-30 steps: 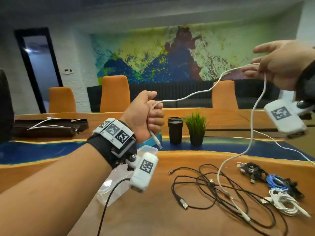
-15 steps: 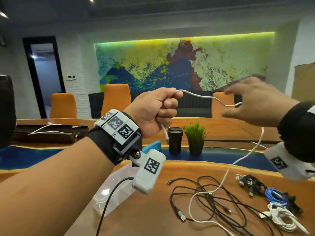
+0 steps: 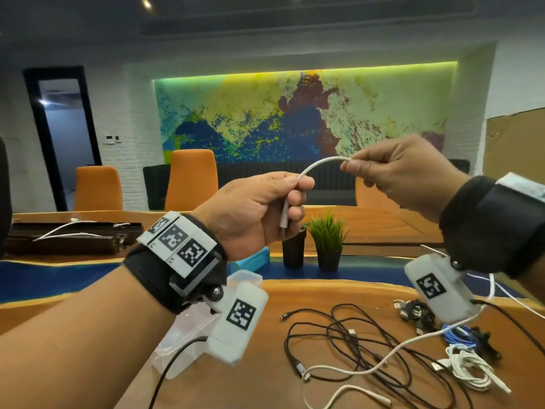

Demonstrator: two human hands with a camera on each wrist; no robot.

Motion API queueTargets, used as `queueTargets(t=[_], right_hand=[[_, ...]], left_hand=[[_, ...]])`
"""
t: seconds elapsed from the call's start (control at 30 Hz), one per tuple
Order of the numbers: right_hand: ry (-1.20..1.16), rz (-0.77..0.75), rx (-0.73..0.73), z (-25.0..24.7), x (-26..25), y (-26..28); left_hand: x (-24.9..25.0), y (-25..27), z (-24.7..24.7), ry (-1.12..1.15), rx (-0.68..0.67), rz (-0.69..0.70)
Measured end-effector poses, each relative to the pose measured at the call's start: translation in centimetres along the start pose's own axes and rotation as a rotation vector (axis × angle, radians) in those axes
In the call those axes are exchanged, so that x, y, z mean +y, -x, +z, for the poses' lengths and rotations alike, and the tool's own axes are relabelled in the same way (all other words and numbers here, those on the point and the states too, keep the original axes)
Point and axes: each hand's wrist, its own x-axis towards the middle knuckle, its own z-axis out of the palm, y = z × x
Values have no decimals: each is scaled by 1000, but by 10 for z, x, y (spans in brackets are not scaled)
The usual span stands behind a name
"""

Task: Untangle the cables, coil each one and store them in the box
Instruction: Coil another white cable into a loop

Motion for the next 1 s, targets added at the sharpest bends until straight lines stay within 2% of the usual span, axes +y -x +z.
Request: queueTargets(t=[0.13, 0.23, 0.3, 0.37, 0.47, 0.5, 0.57, 0.7, 0.8, 0.9, 1.0], right_hand=[[275, 8, -121, 14, 5, 9], [480, -75, -323, 26, -1, 26], [605, -153, -424, 31, -13, 38], [689, -228, -456, 30, -24, 45], [687, -298, -435, 16, -30, 45], [641, -308, -413, 11, -30, 44], [550, -297, -342, 2, -28, 40], [381, -288, -168, -14, -25, 32], [240, -323, -54, -19, -17, 25], [120, -271, 55, -15, 2, 19], [58, -145, 8, 6, 15, 26]], left_hand=[[-2, 1, 10, 65, 6, 55], [-5, -4, 21, 117, 142, 131], [-10, -6, 27, 40, 214, 170], [-17, -6, 31, -209, 214, 236], [-29, -3, 30, -882, 122, 398], [-31, -2, 29, -1027, 84, 413], [-31, 0, 28, -1107, 36, 391], [-28, 3, 26, -993, 10, 365], [-26, 3, 26, -722, -34, 258], [-23, 4, 30, -444, -86, 129], [-19, 4, 32, -166, -85, 109]])
